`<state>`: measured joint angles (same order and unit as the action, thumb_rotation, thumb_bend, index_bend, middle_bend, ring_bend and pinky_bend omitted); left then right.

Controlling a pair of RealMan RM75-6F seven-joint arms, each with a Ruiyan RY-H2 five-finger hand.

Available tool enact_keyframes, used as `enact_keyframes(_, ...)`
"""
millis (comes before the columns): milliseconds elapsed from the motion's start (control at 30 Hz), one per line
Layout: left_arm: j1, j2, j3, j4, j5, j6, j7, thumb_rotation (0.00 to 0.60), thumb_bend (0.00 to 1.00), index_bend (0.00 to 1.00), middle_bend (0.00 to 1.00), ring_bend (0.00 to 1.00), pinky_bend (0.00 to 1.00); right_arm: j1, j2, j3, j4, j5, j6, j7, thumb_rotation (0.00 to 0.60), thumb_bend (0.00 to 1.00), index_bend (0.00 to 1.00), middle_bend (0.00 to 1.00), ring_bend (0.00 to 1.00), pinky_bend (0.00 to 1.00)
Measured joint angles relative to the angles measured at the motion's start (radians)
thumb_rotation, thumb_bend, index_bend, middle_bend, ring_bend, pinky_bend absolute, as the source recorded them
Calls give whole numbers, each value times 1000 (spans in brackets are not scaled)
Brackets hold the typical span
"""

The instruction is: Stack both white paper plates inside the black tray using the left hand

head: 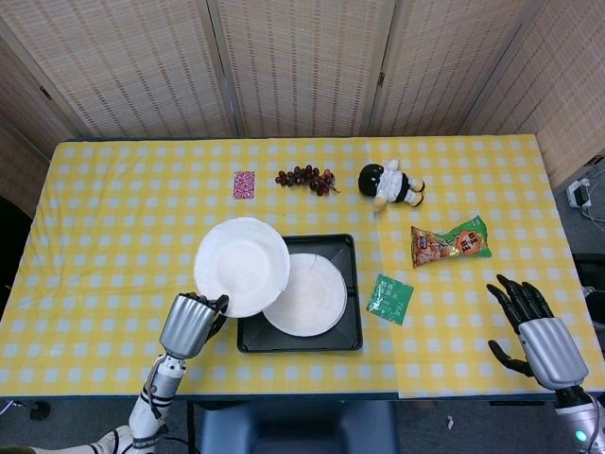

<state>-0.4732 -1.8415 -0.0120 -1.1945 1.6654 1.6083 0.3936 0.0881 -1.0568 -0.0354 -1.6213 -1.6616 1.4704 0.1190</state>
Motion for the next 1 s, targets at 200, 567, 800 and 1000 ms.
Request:
enact_keyframes(200, -3, -25, 12, -27, 34, -42, 75, 600, 476, 693, 1000, 1000, 1000, -8, 17, -6, 0, -26, 31, 41, 600, 365, 0, 0, 0, 0)
enact_keyframes(567, -31, -127, 7, 37, 58, -134, 139, 600, 475, 695, 1000, 1000, 1000, -9, 37, -21, 8, -61, 48, 95, 600, 366, 0, 0, 0, 0)
enact_keyframes(800, -50, -197, -16, 132, 40, -183, 135, 600, 475, 695, 1000, 1000, 1000, -5, 42, -23, 11, -65, 47, 108, 600, 366, 0, 0, 0, 0)
enact_keyframes(1000, -61, -248, -19, 200, 37, -204, 123, 600, 475, 696, 1000, 1000, 1000, -7, 44, -21, 13, -61, 54, 115, 600, 366, 0, 0, 0, 0)
